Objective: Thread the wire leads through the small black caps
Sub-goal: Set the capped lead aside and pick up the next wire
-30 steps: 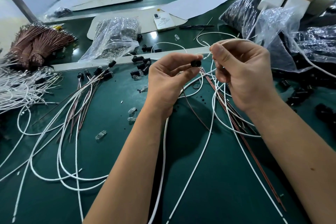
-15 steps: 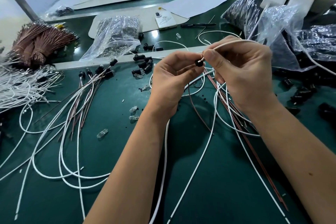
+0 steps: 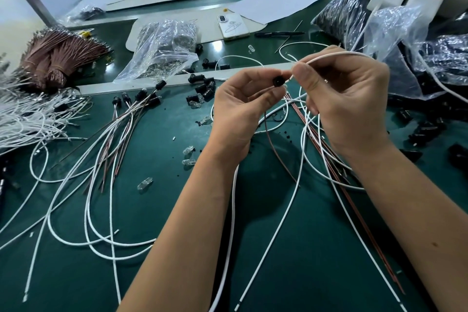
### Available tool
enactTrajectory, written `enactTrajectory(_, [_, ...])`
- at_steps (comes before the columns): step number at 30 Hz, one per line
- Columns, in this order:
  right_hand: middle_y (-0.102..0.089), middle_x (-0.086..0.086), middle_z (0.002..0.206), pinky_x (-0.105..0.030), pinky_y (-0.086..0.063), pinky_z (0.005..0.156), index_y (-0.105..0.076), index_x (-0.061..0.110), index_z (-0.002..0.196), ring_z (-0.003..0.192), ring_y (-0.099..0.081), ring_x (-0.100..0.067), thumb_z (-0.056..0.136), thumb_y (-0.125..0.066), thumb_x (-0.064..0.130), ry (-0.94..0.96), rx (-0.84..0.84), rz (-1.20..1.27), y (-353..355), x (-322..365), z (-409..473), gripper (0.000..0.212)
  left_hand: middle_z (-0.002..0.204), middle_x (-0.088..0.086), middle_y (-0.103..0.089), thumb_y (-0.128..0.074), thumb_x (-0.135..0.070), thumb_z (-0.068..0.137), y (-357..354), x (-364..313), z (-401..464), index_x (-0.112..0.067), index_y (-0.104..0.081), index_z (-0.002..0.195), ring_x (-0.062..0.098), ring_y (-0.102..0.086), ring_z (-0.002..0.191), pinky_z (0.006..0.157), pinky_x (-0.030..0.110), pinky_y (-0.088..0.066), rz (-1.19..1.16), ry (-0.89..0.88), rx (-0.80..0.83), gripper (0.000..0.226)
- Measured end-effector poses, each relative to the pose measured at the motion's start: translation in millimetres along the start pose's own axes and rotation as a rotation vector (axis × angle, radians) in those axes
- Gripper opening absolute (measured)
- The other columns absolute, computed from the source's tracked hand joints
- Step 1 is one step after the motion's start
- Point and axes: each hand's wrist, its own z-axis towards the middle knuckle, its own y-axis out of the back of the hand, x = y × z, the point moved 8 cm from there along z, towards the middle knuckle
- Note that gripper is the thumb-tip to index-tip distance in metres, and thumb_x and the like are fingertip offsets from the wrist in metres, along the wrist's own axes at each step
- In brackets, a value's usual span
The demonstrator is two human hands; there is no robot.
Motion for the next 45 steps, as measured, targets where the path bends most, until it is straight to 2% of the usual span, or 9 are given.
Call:
enactTrajectory(7, [-0.071,-0.006,0.084,-0.019,-0.046,0.062,-0.074,0.013,0.093,0.063,-0.061,-0.004,0.093,-0.078,0.015,-0.004,0.000,-0.001,1,0,0,0.005,0.094,0.009,-0.076,-0.069,0.011,0.085,-3,1,-1,-0.005,-0.069,0.102,0.021,-0.071,0.092,0.085,0.028,-0.054,0.020,0.022,0.016,0.024])
enactTrajectory(17, [-0.070,-0.002,0.081,-0.019,-0.046,0.061,-0.074,0.010,0.092,0.062,-0.061,-0.006,0.094,-0.077,0.013,0.011,-0.018,-0.031,1,4,-2,0.005,0.093,0.005,-0.075,-0.068,0.014,0.082,-6,-3,-1,-0.004,-0.068,0.098,0.026,-0.068,0.095,0.093,0.035,-0.053,0.015,-0.020,0.045,0.024])
enactTrajectory(24, [-0.069,0.001,0.080,-0.018,-0.046,0.062,-0.074,0.009,0.091,0.063,-0.062,-0.004,0.096,-0.076,0.013,0.029,-0.018,-0.041,2,8,-1,0.006,0.092,-0.001,-0.076,-0.068,0.015,0.083,-5,-6,-1,-0.005,-0.066,0.096,0.015,-0.070,0.092,0.089,0.030,-0.054,0.053,-0.047,0.037,0.024])
enactTrajectory(30, [-0.070,0.000,0.080,-0.018,-0.046,0.061,-0.074,0.010,0.091,0.062,-0.061,-0.004,0.095,-0.076,0.013,0.012,-0.012,-0.048,0,8,-2,0.006,0.096,0.008,-0.076,-0.070,0.011,0.085,-2,-4,-2,-0.005,-0.069,0.101,0.019,-0.071,0.091,0.087,0.030,-0.054,0.055,-0.001,0.002,0.022])
enactTrajectory(34, [-0.067,0.005,0.070,-0.026,-0.047,0.053,-0.072,0.019,0.082,0.055,-0.057,-0.013,0.095,-0.075,0.017,-0.130,-0.104,-0.032,7,-4,-1,0.014,0.101,0.010,-0.077,-0.067,-0.001,0.092,1,5,-2,-0.012,-0.069,0.103,0.019,-0.069,0.086,0.082,0.029,-0.055,0.000,0.130,-0.054,0.016])
enactTrajectory(37, [-0.068,-0.007,0.077,-0.027,-0.052,0.055,-0.072,0.017,0.082,0.065,-0.060,-0.016,0.095,-0.073,0.014,-0.360,-0.031,-0.020,0,-28,-6,0.014,0.101,0.006,-0.077,-0.065,-0.006,0.094,2,15,-3,-0.015,-0.067,0.099,0.017,-0.068,0.089,0.085,0.029,-0.052,-0.148,0.267,-0.108,0.010])
enactTrajectory(40, [-0.068,-0.007,0.079,-0.025,-0.051,0.057,-0.070,0.013,0.082,0.070,-0.061,-0.015,0.093,-0.074,0.010,-0.542,0.029,0.054,-9,-44,-15,0.013,0.093,0.002,-0.075,-0.066,-0.006,0.089,3,21,-4,-0.014,-0.068,0.094,0.009,-0.062,0.071,0.071,0.021,-0.050,-0.256,0.360,-0.154,0.010])
enactTrajectory(43, [-0.069,-0.001,0.073,-0.024,-0.048,0.052,-0.070,0.011,0.084,0.064,-0.061,-0.014,0.090,-0.076,0.011,-0.583,-0.036,0.195,-6,-45,-15,0.009,0.087,0.005,-0.073,-0.068,-0.005,0.075,1,24,-6,-0.007,-0.067,0.096,0.011,-0.054,0.067,0.060,0.017,-0.050,-0.348,0.437,-0.143,0.021])
enactTrajectory(45, [-0.070,-0.003,0.074,-0.022,-0.046,0.050,-0.069,0.008,0.087,0.062,-0.060,-0.013,0.084,-0.077,0.016,-0.582,-0.064,0.306,-4,-42,-12,0.011,0.087,0.007,-0.073,-0.066,-0.003,0.077,1,25,-7,-0.007,-0.066,0.098,0.010,-0.055,0.066,0.059,0.016,-0.051,-0.304,0.478,-0.112,0.021])
